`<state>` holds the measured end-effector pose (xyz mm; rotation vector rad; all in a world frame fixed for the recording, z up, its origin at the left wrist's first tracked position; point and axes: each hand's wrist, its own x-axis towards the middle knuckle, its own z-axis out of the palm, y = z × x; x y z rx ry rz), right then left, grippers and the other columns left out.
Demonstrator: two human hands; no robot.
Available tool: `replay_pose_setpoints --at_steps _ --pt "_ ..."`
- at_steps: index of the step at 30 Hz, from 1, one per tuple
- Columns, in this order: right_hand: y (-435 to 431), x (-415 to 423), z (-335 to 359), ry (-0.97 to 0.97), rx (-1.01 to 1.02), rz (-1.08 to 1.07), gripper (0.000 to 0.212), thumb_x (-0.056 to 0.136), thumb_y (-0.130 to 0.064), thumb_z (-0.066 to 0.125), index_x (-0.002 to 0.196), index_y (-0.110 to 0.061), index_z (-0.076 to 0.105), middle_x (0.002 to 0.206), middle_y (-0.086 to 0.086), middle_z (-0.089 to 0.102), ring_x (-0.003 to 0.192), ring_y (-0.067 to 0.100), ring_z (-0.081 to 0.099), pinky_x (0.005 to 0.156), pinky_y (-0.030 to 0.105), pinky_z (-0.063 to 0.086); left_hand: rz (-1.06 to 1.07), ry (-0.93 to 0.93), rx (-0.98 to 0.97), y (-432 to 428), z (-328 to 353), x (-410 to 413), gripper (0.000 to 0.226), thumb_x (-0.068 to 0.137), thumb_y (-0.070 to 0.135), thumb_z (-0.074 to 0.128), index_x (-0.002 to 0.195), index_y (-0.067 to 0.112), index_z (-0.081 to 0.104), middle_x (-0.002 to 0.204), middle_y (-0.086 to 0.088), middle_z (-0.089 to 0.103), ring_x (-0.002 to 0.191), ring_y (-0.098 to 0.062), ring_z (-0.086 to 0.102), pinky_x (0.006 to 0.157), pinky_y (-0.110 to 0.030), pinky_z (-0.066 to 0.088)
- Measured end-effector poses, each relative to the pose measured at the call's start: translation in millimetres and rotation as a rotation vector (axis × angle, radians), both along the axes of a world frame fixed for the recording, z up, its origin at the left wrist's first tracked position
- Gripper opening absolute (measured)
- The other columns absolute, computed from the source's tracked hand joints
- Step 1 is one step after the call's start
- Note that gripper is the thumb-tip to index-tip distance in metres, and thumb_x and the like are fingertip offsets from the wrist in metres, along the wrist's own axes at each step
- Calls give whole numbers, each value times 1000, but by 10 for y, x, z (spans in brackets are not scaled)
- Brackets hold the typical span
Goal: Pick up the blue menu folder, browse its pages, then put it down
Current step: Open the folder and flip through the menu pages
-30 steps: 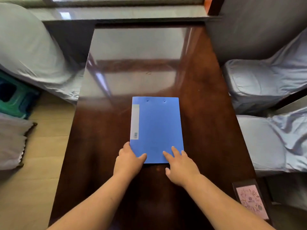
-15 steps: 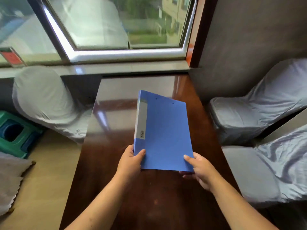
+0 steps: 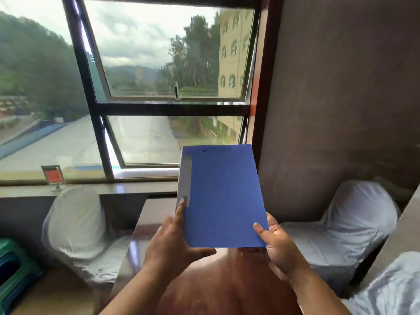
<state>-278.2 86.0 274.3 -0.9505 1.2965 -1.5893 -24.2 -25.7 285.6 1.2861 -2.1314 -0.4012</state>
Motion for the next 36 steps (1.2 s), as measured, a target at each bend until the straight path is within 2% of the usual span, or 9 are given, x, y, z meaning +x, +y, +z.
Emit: replay_pose_setpoints --at_steps 4,8,11,14,17,21,28,33,36 --pt "43 -39 75 -124 12 4 34 105 -28 56 137 -23 66 125 20 77 101 46 74 84 76 58 -20 29 -31 93 53 61 149 37 104 58 162 49 -3 129 9 60 116 -22 61 90 -39 53" --pt "75 -83 122 -269 41 112 56 107 -57 41 134 -20 73 127 22 77 96 45 77 62 51 68 -26 10 -72 152 59 107 136 51 103 48 166 44 4 125 9 58 116 -22 58 93 -37 49" --pt "64 -79 121 -217 -14 130 43 92 -44 74 129 -22 72 113 18 81 78 38 80 50 46 67 -75 42 -155 161 68 148 116 73 95 32 166 27 23 138 -1 64 123 -28 61 100 -39 47" --pt "46 -124 73 -250 -31 54 47 85 -27 76 129 -12 66 107 22 79 72 35 78 51 49 67 -46 203 -126 161 107 165 103 88 86 10 134 15 70 112 -9 80 99 -32 72 82 -40 50" --pt "53 -180 11 -346 -56 3 30 89 -24 70 118 -19 76 118 24 78 83 38 78 52 51 67 104 466 170 194 152 140 67 101 69 30 74 20 65 54 -5 71 54 -19 70 63 -42 52" --pt "78 -186 30 -373 -69 -30 32 92 -26 68 124 -24 75 125 24 76 89 40 76 52 47 65 180 667 394 142 73 165 60 108 32 50 57 5 69 48 -15 70 52 -30 72 73 -41 56" --pt "72 -153 95 -382 -74 -27 31 91 -26 67 119 -20 78 124 24 77 90 42 79 52 50 67 199 590 492 118 -2 290 72 103 57 46 63 6 78 58 -2 77 44 -21 68 49 -29 52" --pt "65 -18 126 -404 -79 -45 22 88 -27 68 102 -23 85 110 19 82 85 41 81 46 48 66 202 223 -39 277 17 246 71 86 78 38 49 17 45 45 3 52 51 -16 52 52 -29 40" --pt "27 120 119 -404 -71 -40 25 88 -28 70 108 -22 83 110 21 81 87 44 80 48 49 66 -7 147 -363 357 111 -9 41 85 72 56 80 32 67 80 15 62 78 -14 58 68 -30 48"
